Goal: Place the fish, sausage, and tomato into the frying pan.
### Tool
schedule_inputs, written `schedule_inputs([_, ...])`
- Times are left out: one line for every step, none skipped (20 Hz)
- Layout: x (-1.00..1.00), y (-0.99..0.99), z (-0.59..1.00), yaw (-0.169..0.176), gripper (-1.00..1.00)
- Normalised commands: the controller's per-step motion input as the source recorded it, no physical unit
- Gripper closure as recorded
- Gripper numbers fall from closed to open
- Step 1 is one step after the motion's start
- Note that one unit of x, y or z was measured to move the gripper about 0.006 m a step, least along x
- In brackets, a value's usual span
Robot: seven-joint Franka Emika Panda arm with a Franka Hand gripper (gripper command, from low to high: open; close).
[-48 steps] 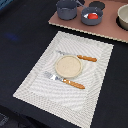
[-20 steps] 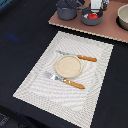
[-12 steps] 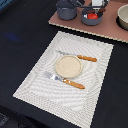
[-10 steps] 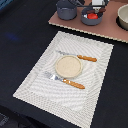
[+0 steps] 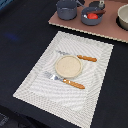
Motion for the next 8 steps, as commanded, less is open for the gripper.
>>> schedule_inputs([-0.02, 0.0, 0.8, 0.0, -1.0])
schedule_inputs([0.0, 0.0, 0.26, 0.0, -1.0])
schedule_inputs([-0.01, 0.04, 0.06, 0.0, -1.0])
schedule_inputs([0.0, 0.0, 0.0, 0.0, -1.0])
schedule_inputs([0.0, 0.0, 0.0, 0.0, -1.0])
schedule_inputs([0.0, 0.0, 0.0, 0.0, -1.0])
schedule_inputs([0.0, 0.0, 0.0, 0.0, -1.0])
schedule_inputs([0.0, 0.0, 0.0, 0.0, -1.0])
